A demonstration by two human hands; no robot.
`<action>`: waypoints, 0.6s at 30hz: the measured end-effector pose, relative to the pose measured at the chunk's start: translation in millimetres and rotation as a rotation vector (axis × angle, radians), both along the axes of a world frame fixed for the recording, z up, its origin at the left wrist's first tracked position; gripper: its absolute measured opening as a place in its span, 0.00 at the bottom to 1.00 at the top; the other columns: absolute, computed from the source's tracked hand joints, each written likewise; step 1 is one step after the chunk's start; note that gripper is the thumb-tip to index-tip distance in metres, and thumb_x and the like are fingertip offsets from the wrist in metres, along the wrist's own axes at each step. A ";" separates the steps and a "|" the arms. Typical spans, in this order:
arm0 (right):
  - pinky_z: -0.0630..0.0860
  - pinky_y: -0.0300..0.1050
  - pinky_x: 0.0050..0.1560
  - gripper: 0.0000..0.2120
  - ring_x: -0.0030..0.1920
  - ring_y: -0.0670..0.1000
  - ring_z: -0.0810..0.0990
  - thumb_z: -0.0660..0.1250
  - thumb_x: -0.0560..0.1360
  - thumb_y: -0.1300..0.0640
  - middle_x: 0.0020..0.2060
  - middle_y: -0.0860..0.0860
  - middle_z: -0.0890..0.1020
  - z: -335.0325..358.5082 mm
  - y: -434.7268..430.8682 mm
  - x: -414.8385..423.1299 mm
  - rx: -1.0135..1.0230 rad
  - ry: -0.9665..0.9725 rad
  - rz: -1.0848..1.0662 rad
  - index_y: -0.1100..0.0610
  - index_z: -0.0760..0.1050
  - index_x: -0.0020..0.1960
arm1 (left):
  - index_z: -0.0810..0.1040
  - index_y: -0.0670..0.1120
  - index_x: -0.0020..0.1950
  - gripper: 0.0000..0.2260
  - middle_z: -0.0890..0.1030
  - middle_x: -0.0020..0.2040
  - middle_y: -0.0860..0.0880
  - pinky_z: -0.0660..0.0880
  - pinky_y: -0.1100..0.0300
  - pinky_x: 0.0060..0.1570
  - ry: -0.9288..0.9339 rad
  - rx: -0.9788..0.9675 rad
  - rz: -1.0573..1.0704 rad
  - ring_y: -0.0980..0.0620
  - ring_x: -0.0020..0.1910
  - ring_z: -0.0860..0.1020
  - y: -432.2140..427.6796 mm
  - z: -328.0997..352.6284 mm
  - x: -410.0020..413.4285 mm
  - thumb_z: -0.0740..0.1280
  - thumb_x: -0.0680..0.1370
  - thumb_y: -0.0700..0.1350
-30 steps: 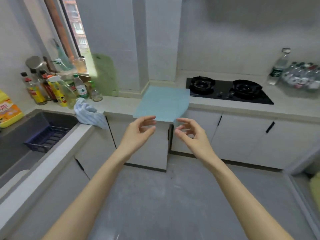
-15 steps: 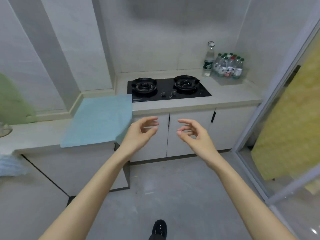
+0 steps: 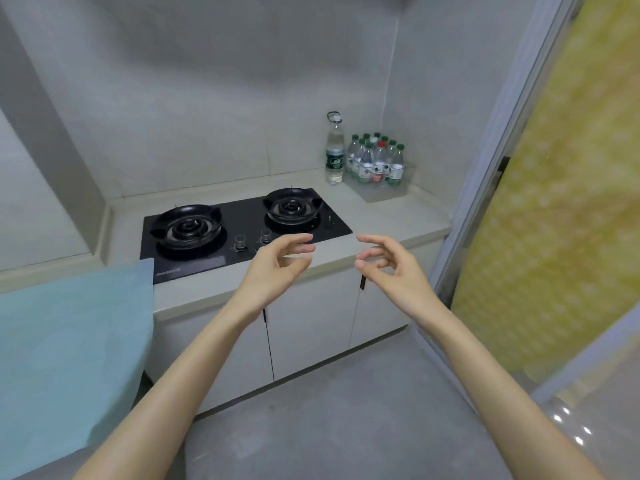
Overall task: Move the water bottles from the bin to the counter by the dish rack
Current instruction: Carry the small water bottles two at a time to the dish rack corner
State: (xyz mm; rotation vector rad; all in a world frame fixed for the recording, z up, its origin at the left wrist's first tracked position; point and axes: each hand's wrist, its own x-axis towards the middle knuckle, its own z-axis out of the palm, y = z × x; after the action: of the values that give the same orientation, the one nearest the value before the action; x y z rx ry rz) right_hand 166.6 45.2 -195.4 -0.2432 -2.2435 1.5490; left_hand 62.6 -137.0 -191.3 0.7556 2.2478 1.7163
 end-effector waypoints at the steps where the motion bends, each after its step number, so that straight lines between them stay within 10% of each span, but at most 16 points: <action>1: 0.73 0.34 0.49 0.16 0.42 0.45 0.76 0.69 0.76 0.59 0.46 0.46 0.80 1.2 12.3 -9.0 -0.001 0.001 -0.012 0.49 0.75 0.62 | 0.77 0.54 0.61 0.14 0.82 0.56 0.55 0.77 0.59 0.53 -0.001 0.000 -0.018 0.61 0.49 0.81 12.8 2.6 -10.7 0.67 0.78 0.40; 18: 0.74 0.34 0.48 0.17 0.41 0.40 0.76 0.69 0.76 0.56 0.50 0.45 0.81 -9.4 279.7 -163.4 0.070 -0.017 -0.027 0.45 0.73 0.62 | 0.78 0.54 0.59 0.13 0.82 0.54 0.51 0.79 0.62 0.47 -0.069 0.031 -0.023 0.59 0.46 0.80 283.2 -11.6 -164.5 0.67 0.78 0.41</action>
State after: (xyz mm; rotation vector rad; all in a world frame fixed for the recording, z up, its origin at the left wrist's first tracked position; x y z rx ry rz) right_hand 3.2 324.9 -204.7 -0.2661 -2.2936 1.4569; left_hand -101.9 146.2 -202.9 0.7147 2.1642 1.7429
